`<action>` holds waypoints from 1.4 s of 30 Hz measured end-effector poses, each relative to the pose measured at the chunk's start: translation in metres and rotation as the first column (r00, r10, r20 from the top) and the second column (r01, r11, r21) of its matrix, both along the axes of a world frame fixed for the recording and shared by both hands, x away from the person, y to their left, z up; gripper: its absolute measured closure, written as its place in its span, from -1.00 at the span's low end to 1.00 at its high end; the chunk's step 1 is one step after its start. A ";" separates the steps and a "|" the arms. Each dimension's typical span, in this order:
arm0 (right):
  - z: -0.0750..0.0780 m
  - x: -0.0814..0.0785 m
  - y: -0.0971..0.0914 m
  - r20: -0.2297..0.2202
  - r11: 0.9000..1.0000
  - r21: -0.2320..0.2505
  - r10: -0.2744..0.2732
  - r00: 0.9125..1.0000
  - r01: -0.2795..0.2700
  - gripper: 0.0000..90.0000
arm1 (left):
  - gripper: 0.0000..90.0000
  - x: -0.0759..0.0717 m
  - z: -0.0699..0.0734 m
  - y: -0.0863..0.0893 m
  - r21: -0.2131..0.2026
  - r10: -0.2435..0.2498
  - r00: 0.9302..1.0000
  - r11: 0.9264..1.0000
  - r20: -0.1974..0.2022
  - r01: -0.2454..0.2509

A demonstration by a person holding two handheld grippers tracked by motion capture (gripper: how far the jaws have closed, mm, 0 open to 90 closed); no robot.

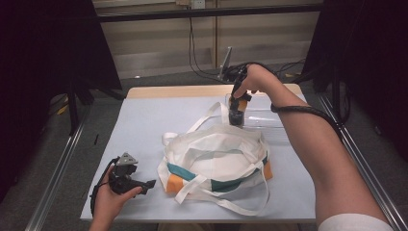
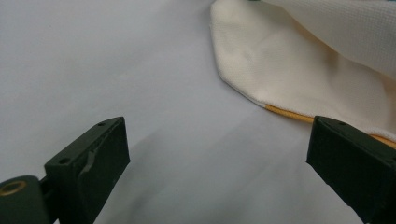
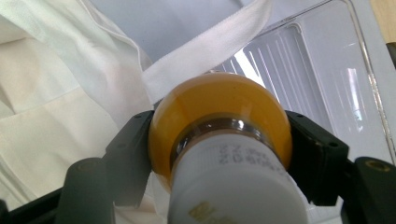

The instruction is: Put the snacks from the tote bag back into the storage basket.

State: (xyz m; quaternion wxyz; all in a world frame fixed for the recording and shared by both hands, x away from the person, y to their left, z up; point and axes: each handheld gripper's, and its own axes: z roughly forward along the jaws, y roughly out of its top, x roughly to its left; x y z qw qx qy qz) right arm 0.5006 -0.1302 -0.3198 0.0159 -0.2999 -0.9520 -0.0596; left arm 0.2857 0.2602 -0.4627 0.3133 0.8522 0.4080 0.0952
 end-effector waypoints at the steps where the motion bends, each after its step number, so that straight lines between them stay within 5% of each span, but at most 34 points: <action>1: -0.001 -0.001 0.000 0.002 1.000 -0.004 0.004 1.000 -0.004 -0.32 | -0.88 0.000 0.000 0.000 -0.001 -0.002 1.000 1.000 0.002 0.002; 42: -0.024 -0.001 0.005 -0.002 0.999 -0.028 0.022 1.000 -0.022 -0.32 | -0.88 0.000 0.000 -0.001 -0.005 -0.004 1.000 1.000 0.002 0.004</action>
